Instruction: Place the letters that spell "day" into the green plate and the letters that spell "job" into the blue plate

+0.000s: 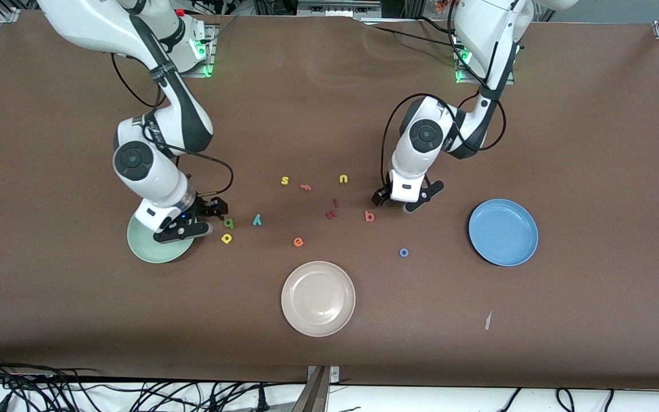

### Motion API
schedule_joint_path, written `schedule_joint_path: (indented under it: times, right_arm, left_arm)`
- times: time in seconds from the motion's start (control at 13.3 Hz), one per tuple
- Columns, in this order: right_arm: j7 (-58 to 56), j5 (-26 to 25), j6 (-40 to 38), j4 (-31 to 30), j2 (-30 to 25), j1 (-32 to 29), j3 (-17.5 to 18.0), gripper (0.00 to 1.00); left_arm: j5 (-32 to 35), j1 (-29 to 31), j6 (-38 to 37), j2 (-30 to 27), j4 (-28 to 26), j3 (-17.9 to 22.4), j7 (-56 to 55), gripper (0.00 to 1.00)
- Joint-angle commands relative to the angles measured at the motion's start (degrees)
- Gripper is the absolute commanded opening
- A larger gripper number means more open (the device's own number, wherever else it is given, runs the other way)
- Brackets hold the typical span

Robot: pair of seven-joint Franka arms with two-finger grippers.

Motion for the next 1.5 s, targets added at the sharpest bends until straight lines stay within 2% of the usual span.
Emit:
schedule_joint_path:
  times: [0.0, 0.22, 0.3, 0.45, 0.53, 0.6, 0.75, 0.82, 1.12, 1.27, 1.43]
  right_arm:
    - [0.54, -1.51, 4.74, -4.61, -0.26, -1.02, 1.2, 1.0]
    - [0.54, -2.74, 8.17, -4.97, 2.11, -0.41, 1.11, 1.0]
    - [0.54, -2.74, 8.97, -4.8, 2.64, -0.23, 1.2, 0.99]
    - [0.63, -2.66, 10.81, -4.36, 4.31, 0.12, 1.2, 0.99]
    - [0.63, -2.22, 11.86, -4.27, 5.27, 0.3, 1.2, 0.98]
    - [0.63, -2.04, 12.57, -3.58, 6.24, 0.56, 1.2, 0.95]
    - [1.85, -1.87, 13.8, -3.3, 7.04, 0.83, 1.11, 0.94]
    - [3.34, -2.39, 13.98, -3.3, 7.04, 0.83, 1.11, 0.92]
    - [3.79, -1.87, 13.9, -3.3, 7.04, 0.83, 1.2, 0.69]
    - [4.49, -1.78, 13.81, -3.39, 7.04, 0.83, 1.2, 0.58]
    - [5.46, -1.78, 13.72, -3.66, 7.04, 0.91, 1.2, 0.49]
  left_arm:
    - [-0.59, 0.29, 0.21, -1.05, -1.57, 0.04, 1.05, 0.91]
    - [-0.59, 0.29, 0.21, -0.07, -1.48, 0.04, 0.96, 0.82]
    - [-0.59, 0.29, 0.12, -0.07, -1.57, 0.04, 0.96, 0.72]
    - [-0.68, 0.2, 0.03, -0.07, -1.57, -0.13, 0.96, 0.68]
    - [-0.94, 0.2, 0.03, -0.07, -1.66, -0.39, 0.96, 0.57]
    - [-1.03, 0.03, 0.12, 0.01, -1.66, -0.4, 0.96, 0.57]
    - [-1.03, -0.06, 0.12, 0.63, -1.39, -0.4, 0.96, 0.57]
    - [-1.03, -0.06, 0.03, 0.8, -1.13, -0.4, 0.96, 0.56]
    - [-0.94, -0.15, 0.12, 1.16, -0.87, -0.4, 0.96, 0.5]
    - [-0.94, -0.32, 0.12, 1.25, -0.87, -0.4, 0.96, 0.37]
    - [-0.94, -0.41, 0.12, 1.25, -0.87, -0.4, 0.61, 0.16]
